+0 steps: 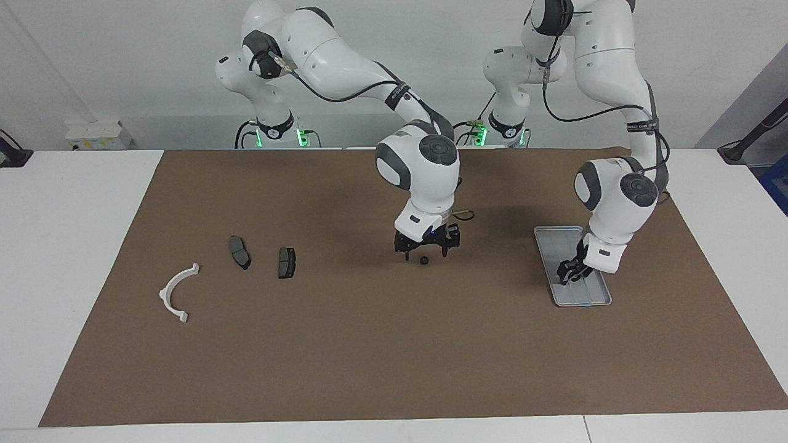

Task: Place bearing gear from tray to pile

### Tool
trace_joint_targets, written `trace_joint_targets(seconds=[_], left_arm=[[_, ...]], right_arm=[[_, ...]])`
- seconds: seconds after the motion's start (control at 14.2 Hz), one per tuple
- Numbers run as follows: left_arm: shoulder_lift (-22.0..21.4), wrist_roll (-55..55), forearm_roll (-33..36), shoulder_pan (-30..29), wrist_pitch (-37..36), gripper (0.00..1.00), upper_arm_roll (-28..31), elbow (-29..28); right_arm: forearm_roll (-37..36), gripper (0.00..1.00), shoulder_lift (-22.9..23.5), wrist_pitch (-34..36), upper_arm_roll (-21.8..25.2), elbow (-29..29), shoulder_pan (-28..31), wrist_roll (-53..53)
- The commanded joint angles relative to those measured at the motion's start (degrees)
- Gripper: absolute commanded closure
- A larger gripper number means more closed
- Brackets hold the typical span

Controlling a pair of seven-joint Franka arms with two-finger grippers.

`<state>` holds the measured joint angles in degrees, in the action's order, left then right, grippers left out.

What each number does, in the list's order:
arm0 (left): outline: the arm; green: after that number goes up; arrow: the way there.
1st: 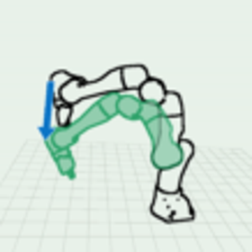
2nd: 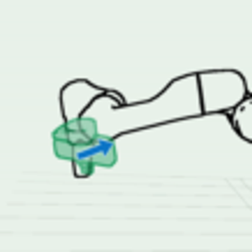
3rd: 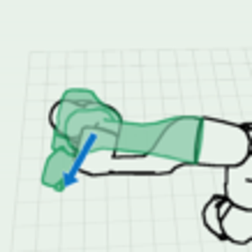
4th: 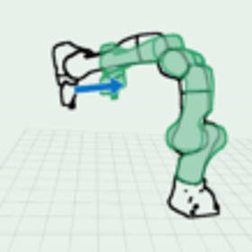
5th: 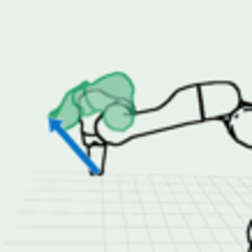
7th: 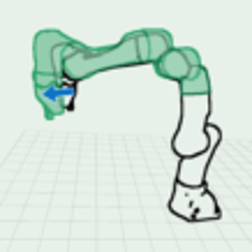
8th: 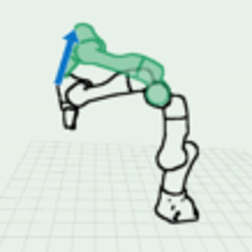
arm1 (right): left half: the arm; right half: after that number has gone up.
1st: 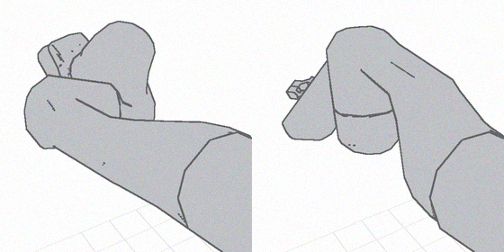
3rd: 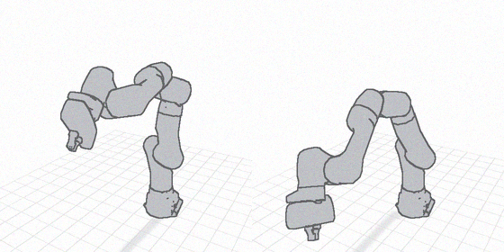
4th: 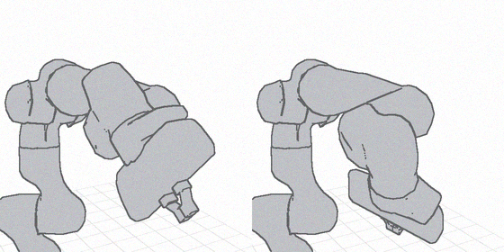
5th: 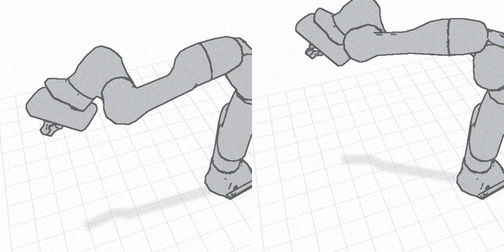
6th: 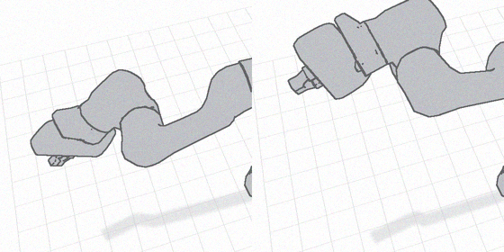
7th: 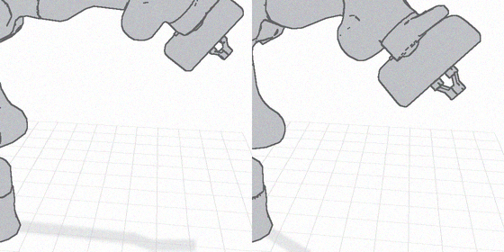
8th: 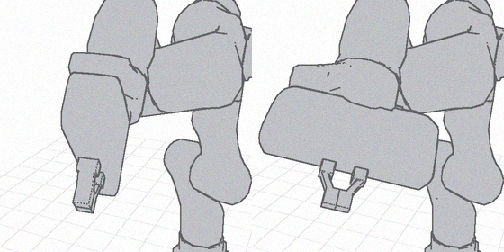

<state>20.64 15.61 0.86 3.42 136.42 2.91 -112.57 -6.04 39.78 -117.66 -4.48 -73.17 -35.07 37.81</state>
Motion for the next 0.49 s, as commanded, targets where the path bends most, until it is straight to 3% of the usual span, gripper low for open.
trace_joint_targets(seconds=[0.0,0.14,0.21,0.35,0.42], left_arm=[[-0.3,0.7,0.4,0.4,2.2,0.39,0.4,-1.9],[-0.4,0.7,0.4,0.4,2.2,0.74,0.4,-2.1],[-0.4,0.7,0.4,0.4,2.3,0.86,0.4,-2.3],[-0.5,0.7,0.4,0.3,2.1,1.00,0.4,-2.4],[-0.5,0.7,0.4,0.0,1.5,1.00,0.4,-2.2]], right_arm=[[-1.6,0.00,1.3,-2.0,0.1,1.0,-0.5,2.2],[-3.2,0.00,1.8,-2.4,0.1,0.2,-1.3,2.4],[-4.0,0.00,2.5,-2.9,0.1,0.2,-1.4,3.1],[-4.9,0.01,2.9,-3.9,0.1,-0.7,-1.4,3.9],[-4.9,0.00,2.8,-4.0,0.1,-0.9,-1.4,4.0]])
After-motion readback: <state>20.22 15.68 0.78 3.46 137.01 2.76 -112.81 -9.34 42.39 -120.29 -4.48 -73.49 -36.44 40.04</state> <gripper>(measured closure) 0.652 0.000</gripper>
